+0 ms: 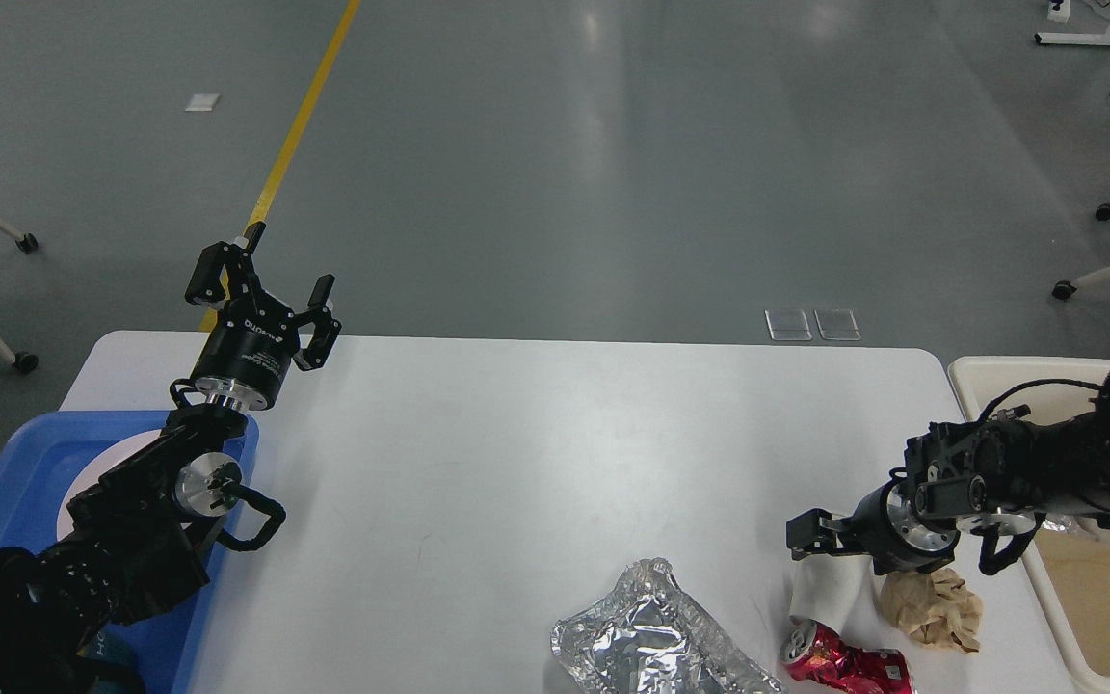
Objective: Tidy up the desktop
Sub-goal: 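Lower the right gripper onto the white paper cup and grasp it, then lift the white cup and drop it into the cream bin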
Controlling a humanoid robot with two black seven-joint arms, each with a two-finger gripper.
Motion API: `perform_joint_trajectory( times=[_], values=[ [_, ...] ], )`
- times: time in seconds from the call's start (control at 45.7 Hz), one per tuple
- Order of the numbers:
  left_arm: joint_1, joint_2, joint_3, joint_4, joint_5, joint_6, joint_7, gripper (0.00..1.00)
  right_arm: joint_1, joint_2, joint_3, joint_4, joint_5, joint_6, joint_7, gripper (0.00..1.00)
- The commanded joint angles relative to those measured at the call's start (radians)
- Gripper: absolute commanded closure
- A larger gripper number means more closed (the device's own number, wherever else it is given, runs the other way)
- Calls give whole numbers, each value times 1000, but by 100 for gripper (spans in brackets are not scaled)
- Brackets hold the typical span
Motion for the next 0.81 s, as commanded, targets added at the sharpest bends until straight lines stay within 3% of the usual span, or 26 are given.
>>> perform_joint_trajectory(
  times=[0.0,0.044,0.088,0.197,0.284,0.35,0.7,0.788],
  values=[
    [0,0,0,0,0,0,0,3,-25,3,10,-16,38,-34,0,1],
    [0,2,0,0,0,0,0,3,-30,3,14,-16,57,-57,0,4],
    [0,0,0,0,0,0,0,3,-36,3,14,-16,71,-76,2,13],
    [0,0,0,0,0,0,0,3,-52,3,14,-21,76,-77,0,47],
    [0,0,0,0,0,0,0,3,-53,3,13,-19,82,-71,0,84],
    [0,2,0,0,1,0,0,3,-52,2,13,-16,84,-68,0,100],
    [0,0,0,0,1,0,0,4,0,-4,13,-9,84,-60,5,100],
    [0,0,0,0,0,0,0,4,51,-12,5,-7,88,-18,3,100]
  ],
)
